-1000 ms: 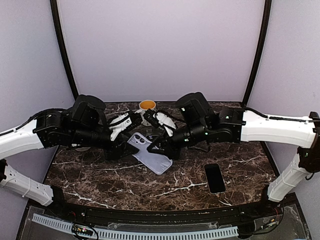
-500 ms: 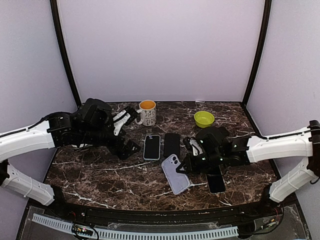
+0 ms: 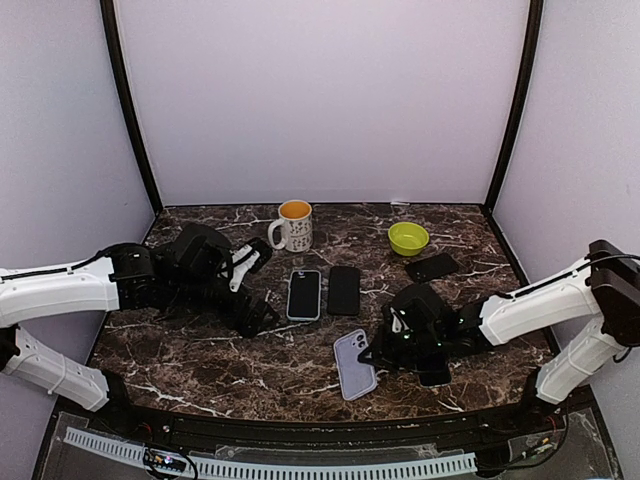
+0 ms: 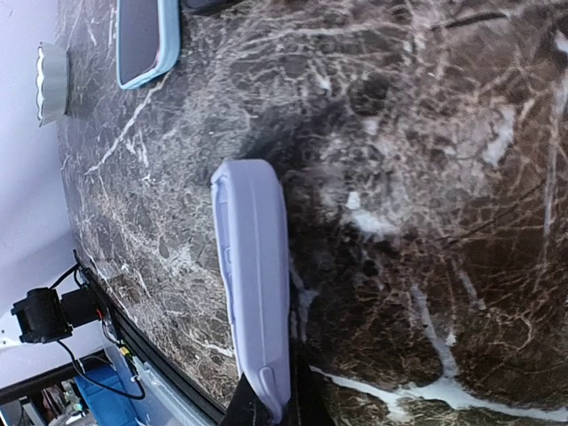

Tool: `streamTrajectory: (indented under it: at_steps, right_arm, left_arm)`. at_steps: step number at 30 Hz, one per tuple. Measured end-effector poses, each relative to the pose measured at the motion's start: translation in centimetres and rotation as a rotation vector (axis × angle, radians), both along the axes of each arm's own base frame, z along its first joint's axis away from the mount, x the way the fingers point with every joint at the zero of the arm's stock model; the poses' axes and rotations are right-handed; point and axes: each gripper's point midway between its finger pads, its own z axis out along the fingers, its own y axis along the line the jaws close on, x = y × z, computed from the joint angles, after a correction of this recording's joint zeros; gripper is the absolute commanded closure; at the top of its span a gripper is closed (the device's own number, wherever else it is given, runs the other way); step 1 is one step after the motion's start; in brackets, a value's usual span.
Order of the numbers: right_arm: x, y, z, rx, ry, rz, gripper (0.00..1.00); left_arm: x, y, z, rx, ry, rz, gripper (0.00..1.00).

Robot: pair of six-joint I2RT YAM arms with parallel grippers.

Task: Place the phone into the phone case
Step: Place the phone case at the corner of the board, then rotate the phone at the center of the board.

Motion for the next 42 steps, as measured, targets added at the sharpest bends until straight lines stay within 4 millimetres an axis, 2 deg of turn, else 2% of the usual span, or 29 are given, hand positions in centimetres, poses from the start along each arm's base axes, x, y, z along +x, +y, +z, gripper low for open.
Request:
streamTrajectory:
  at_steps: [2,6,7,9,12,13,15,16,18,20,23,25,27,29,31,33,36,39,41,42]
  right_arm:
    - [0.0,-0.2,-0.3,-0.006,0.009,-0.011,0.69]
    - [-0.3,-1.6,-1.3,-0.092,0.026,-0.021,0.38]
    - [-0.3,-2.1,-1.5,-0.132,0.03,-0.022,0.33]
    - [0.6,-2.7,-0.3,-0.205,-0.007,-0.022,0.26]
    - [3.4,-3.7,3.2,-0.281,-0.088,-0.051,0.19]
    - [5.1,-4.6,4.9,-0.309,-0.128,-0.075,0.17]
    - [8.8,-6.9,7.7,-0.346,-0.212,-0.158,0.17]
    - [11.4,-9.0,9.4,-0.375,-0.271,-0.226,0.17]
    - [15.1,-12.8,11.2,-0.443,-0.347,-0.34,0.16]
    - [18.6,-16.5,11.8,-0.541,-0.383,-0.436,0.15]
    - [23.6,-20.3,10.1,-0.694,-0.37,-0.514,0.13]
    - [26.4,-21.7,7.3,-0.785,-0.331,-0.517,0.13]
    - [28.0,-22.8,4.2,-0.867,-0.284,-0.492,0.12]
    - [28.8,-23.9,2.1,-0.922,-0.242,-0.463,0.13]
    - [29.3,-24.9,0.9,-0.944,-0.214,-0.433,0.14]
    - [30.0,-26.3,1.1,-0.931,-0.202,-0.414,0.18]
    - [32.5,-28.2,2.8,-0.863,-0.216,-0.396,0.3]
    - [37.1,-29.3,4.6,-0.79,-0.271,-0.364,0.41]
    - [39.9,-29.6,4.5,-0.77,-0.306,-0.327,0.47]
    - [41.0,-29.4,3.8,-0.766,-0.308,-0.299,0.5]
  left_arm:
    - [0.1,-0.1,0.1,-0.003,-0.006,0.002,0.01]
    - [0.2,-0.1,0.2,-0.003,-0.012,0.005,0.01]
    - [0.3,-0.1,0.2,-0.003,-0.013,0.005,0.01]
    - [0.3,-0.1,0.1,0.003,-0.015,0.005,0.01]
    - [0.5,-0.1,-0.5,0.024,-0.014,0.002,0.01]
    - [0.5,-0.1,-0.7,0.034,-0.013,0.001,0.01]
    - [0.7,-0.1,-1.3,0.055,-0.007,-0.001,0.01]
    - [0.7,-0.1,-1.6,0.065,-0.005,-0.003,0.01]
    - [0.8,0.0,-1.9,0.079,-0.004,-0.005,0.01]
    - [1.0,0.1,-2.1,0.089,-0.007,-0.006,0.01]
    - [1.2,0.3,-2.2,0.102,-0.014,-0.003,0.01]
    - [1.3,0.5,-2.3,0.115,-0.018,-0.002,0.01]
    - [1.5,0.8,-2.3,0.127,-0.026,0.0,0.01]
    - [1.6,1.0,-2.3,0.136,-0.035,0.003,0.01]
    - [1.8,1.2,-2.4,0.145,-0.041,0.007,0.01]
    - [2.0,1.4,-2.4,0.152,-0.047,0.01,0.01]
    - [2.2,1.6,-2.3,0.159,-0.054,0.014,0.01]
    - [2.3,1.7,-2.4,0.164,-0.056,0.017,0.01]
    - [2.3,1.8,-2.4,0.168,-0.058,0.02,0.01]
    - [2.4,1.8,-2.4,0.17,-0.058,0.021,0.01]
